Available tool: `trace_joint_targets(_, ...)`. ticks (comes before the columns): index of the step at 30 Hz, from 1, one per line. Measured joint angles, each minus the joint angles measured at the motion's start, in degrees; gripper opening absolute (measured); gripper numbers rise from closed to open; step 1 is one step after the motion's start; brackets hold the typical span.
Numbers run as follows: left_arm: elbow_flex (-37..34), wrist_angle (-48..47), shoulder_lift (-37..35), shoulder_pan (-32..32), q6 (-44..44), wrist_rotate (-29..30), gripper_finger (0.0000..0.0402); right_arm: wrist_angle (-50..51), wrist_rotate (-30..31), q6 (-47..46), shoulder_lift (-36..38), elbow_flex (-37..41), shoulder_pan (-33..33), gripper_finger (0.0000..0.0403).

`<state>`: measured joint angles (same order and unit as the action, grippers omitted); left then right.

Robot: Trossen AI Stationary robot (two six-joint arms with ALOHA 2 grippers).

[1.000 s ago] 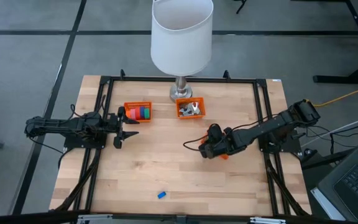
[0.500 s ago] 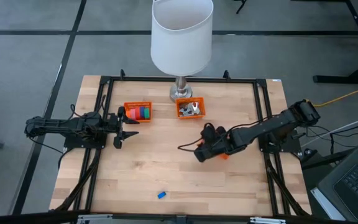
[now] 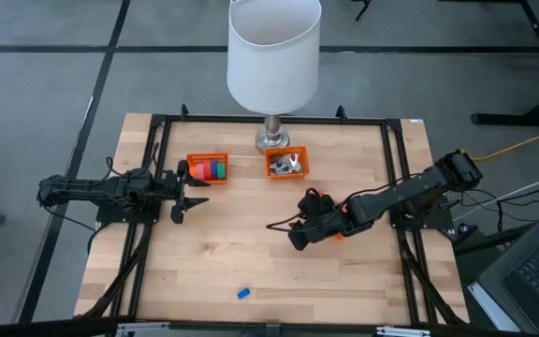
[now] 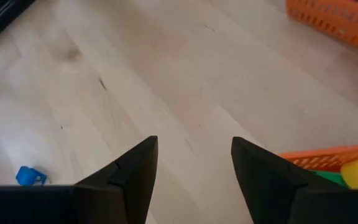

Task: Pick and place Stapler, Stapler remover, tape
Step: Put the blue stapler into the bottom orange bin

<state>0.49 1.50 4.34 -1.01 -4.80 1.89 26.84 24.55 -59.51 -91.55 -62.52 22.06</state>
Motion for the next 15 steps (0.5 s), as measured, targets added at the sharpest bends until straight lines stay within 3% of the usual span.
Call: trace_joint_targets(15, 0.0, 0.4, 0.0, -0.6, -1.1, 0.0, 0.0219, -0.1, 2.9, 2.3, 0.0, 0.0, 0.0, 0.0211)
